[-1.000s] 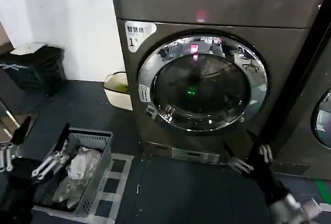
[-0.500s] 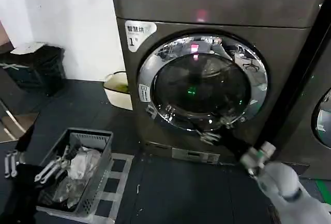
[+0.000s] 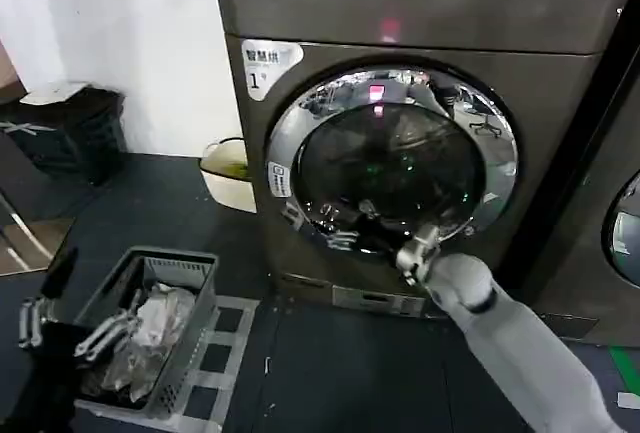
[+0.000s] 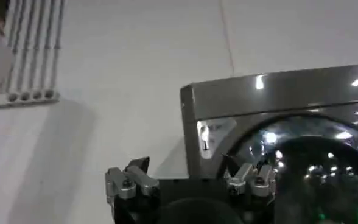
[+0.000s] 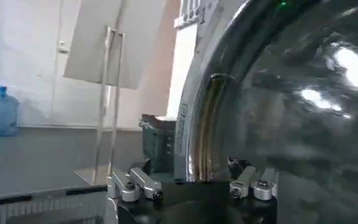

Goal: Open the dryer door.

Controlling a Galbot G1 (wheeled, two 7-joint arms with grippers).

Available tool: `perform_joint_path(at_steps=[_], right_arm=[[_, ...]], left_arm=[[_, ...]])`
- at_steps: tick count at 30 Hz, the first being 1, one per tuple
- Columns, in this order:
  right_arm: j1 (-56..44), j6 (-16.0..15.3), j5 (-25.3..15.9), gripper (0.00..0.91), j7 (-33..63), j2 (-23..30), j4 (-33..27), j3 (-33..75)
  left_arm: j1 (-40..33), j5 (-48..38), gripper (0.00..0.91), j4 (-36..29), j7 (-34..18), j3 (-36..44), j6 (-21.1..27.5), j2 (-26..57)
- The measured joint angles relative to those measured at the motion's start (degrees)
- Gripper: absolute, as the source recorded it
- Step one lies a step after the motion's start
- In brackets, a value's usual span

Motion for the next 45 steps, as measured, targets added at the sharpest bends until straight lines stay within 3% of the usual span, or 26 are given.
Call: perform_joint_path(at_steps=[13, 24, 30, 35, 40, 45], right_arm=[[6.52, 0.41, 0.03, 0.907, -2.31, 5.89, -9.52, -4.36], [9.56, -0.23, 1.64, 0.907, -4.61, 8.44, -12.58, -6.45], [8.74, -0.71, 3.12, 0.907, -9.36, 6.93, -11.13, -5.88], [7.21, -1.32, 5.53, 0.907, -14.48, 4.92, -8.70, -5.26], [5.52, -0.42, 6.91, 0.907, -20.22, 1.85, -5.23, -4.44], [3.26, -0.14, 8.41, 0.907, -26.71, -1.66, -1.29, -3.41]], left_arm=[[0.07, 0.00, 0.907, 0.17, 0.44, -0.90, 1.94, 0.19], [-0.93, -0.21, 0.907, 0.68, 0.80, -2.76, 5.24, 1.64], [-2.36, -0.37, 0.907, 2.07, -0.30, -2.92, 8.60, 3.22], [-5.12, -1.62, 0.907, 5.38, 4.51, -4.17, 11.87, 6.45], [-9.33, -8.74, 0.907, 12.42, 11.75, -4.99, 13.45, 13.57], [-13.82, -12.93, 0.907, 19.85, 7.46, -3.36, 16.53, 21.81]])
